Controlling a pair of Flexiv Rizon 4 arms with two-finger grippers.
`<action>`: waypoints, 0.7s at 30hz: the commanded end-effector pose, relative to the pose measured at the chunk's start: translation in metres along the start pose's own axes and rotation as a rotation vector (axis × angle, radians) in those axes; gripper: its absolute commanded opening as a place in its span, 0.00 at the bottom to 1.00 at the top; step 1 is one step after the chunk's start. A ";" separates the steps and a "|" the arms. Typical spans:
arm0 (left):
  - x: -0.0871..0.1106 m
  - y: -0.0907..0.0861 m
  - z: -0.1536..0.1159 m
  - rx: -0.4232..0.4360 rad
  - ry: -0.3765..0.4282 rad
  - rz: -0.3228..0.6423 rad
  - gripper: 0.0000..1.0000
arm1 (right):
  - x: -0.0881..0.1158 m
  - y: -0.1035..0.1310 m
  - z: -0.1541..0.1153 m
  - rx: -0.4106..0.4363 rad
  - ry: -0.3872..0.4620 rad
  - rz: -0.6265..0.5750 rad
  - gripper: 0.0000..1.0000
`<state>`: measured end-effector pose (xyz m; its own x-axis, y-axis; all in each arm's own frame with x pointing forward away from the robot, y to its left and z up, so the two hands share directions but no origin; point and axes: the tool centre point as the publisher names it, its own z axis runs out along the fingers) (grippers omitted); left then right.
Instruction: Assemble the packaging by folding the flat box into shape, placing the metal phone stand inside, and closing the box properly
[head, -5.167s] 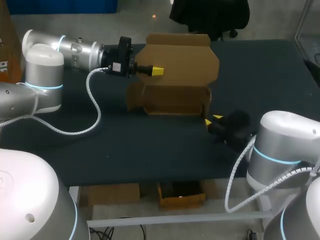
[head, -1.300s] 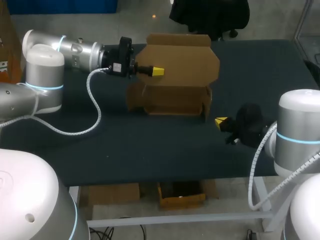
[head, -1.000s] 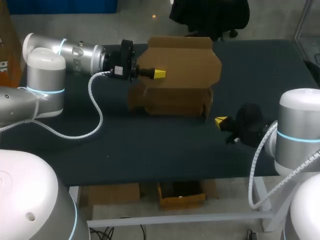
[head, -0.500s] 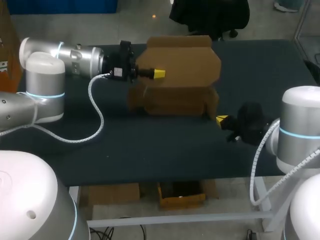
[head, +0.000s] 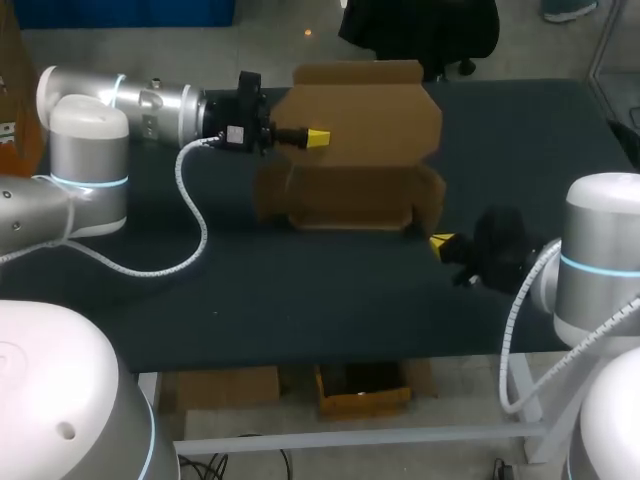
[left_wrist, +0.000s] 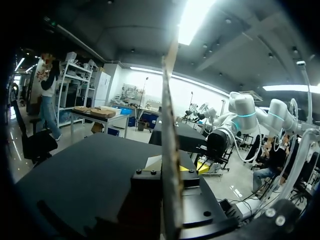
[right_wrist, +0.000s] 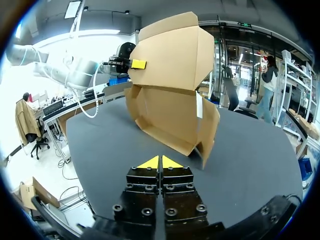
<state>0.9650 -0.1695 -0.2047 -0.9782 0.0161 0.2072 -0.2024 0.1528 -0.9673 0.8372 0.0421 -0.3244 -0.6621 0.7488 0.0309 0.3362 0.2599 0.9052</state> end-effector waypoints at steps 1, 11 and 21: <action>-0.001 0.000 0.000 -0.001 0.004 -0.001 0.00 | 0.000 -0.005 0.001 -0.009 0.003 0.000 0.00; -0.001 0.000 0.000 -0.001 0.004 -0.001 0.00 | 0.008 -0.013 0.006 -0.030 -0.003 -0.007 0.00; 0.016 -0.023 -0.005 -0.017 -0.020 0.028 0.00 | 0.009 -0.017 0.008 -0.049 0.004 -0.002 0.00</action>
<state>0.9629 -0.1700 -0.1908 -0.9830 0.0225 0.1823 -0.1768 0.1540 -0.9721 0.8313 0.0479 -0.3370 -0.6669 0.7445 0.0308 0.3196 0.2484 0.9144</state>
